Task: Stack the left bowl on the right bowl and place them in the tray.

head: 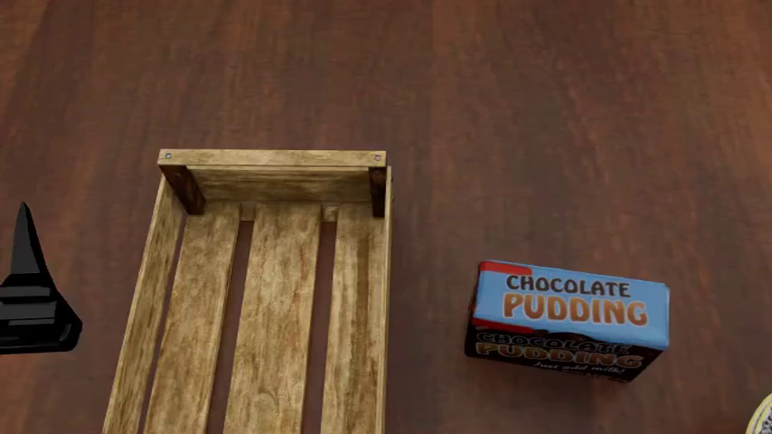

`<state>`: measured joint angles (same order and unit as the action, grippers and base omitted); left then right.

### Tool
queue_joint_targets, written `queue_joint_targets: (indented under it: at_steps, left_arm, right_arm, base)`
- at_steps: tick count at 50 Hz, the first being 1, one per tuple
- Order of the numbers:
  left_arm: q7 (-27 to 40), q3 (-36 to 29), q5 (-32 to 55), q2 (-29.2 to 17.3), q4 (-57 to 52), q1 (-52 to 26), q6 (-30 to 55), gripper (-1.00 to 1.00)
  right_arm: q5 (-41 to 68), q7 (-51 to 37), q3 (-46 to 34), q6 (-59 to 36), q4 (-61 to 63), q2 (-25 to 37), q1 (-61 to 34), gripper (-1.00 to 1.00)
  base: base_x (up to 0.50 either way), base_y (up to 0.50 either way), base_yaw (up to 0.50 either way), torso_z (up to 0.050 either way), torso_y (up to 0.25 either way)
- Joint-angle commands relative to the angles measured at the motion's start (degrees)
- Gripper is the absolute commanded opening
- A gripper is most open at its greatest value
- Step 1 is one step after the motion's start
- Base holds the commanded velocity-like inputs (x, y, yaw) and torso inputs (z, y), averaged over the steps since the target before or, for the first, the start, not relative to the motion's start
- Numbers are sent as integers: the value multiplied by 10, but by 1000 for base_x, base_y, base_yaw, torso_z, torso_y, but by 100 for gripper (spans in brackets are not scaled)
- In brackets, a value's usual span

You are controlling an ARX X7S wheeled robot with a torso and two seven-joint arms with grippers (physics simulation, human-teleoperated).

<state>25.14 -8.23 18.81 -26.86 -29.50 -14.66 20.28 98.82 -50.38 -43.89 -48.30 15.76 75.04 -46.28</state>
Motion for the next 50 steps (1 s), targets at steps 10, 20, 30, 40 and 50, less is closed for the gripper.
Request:
queue_joint_targets:
  at_steps: [10, 20, 30, 40, 50]
  left_arm:
    - [1, 0, 2, -1, 0, 1, -3, 100]
    - [2, 2, 5, -3, -2, 2, -2, 100]
    - [3, 1, 5, -4, -2, 2, -2, 100]
    - [3, 1, 6, -4, -1, 1, -3, 100]
    - [4, 1, 8, -5, -4, 2, -2, 100]
  right_arm:
    - [-6, 5, -1, -3, 7, -10, -1, 100]
    - [-15, 7, 0, 13, 5, -19, 5, 100]
    - [-31, 23, 1, 42, 0, -25, 23, 100]
    - [-58, 36, -7, 63, -17, -39, 43, 100]
    - [-77, 42, -19, 71, -33, -53, 59, 100]
  base:
    - [0, 0, 0, 0, 0]
    - [0, 0, 0, 0, 0]
    - [0, 0, 0, 0, 0]
    - [0, 0, 0, 0, 0]
    - [0, 0, 0, 0, 0]
